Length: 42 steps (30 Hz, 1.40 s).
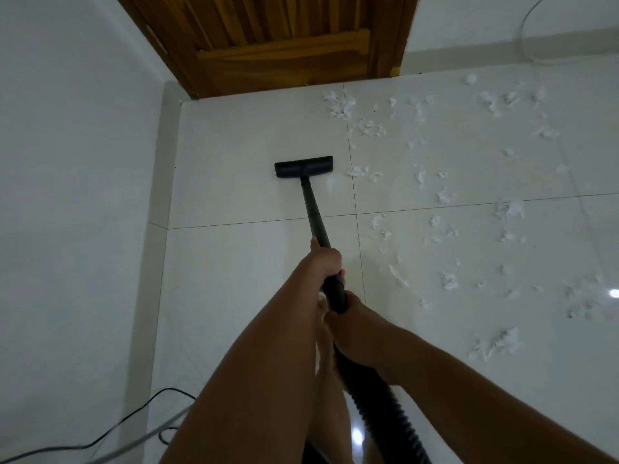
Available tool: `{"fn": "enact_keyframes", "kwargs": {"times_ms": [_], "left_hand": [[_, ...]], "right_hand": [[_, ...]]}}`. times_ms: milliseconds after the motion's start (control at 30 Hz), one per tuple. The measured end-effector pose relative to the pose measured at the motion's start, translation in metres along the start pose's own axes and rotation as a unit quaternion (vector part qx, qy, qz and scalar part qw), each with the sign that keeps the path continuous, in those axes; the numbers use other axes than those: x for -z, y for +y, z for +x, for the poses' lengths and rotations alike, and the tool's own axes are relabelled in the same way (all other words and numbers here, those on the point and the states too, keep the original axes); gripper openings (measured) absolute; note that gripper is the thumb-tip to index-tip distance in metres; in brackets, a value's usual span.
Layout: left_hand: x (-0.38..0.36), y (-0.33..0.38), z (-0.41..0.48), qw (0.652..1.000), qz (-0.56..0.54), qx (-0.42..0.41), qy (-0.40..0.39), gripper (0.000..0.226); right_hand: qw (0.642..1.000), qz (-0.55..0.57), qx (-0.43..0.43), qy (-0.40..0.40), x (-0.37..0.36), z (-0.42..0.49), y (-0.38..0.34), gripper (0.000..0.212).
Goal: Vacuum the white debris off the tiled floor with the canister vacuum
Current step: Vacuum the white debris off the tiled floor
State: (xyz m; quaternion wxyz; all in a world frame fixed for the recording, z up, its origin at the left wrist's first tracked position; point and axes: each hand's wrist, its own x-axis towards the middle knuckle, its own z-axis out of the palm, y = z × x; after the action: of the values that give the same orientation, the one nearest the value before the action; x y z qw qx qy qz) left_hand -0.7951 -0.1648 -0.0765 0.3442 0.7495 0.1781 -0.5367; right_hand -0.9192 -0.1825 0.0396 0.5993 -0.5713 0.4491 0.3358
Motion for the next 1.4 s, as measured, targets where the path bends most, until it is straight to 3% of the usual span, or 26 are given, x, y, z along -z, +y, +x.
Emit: {"fn": "enact_keyframes", "kwargs": {"times_ms": [133,567,1067,1400], "left_hand": [[0.027,0.037,0.031,1.0,0.003,-0.012,-0.011,0.066],[0.105,0.202,0.11,0.999,0.029,-0.013,-0.026,0.069],[0.126,0.267,0.122,0.999,0.014,0.002,-0.03,0.064],[0.131,0.271,0.08,0.998,0.025,0.044,-0.049,0.048]], "right_hand": [[0.999,0.009,0.002,0.037,-0.005,0.026,-0.045,0.056],[0.994,0.098,-0.056,0.006,0.026,0.098,-0.225,0.063],[0.992,0.114,-0.053,-0.003,0.047,0.113,-0.289,0.058],[0.991,0.105,-0.083,-0.032,0.053,0.063,-0.311,0.048]]}}
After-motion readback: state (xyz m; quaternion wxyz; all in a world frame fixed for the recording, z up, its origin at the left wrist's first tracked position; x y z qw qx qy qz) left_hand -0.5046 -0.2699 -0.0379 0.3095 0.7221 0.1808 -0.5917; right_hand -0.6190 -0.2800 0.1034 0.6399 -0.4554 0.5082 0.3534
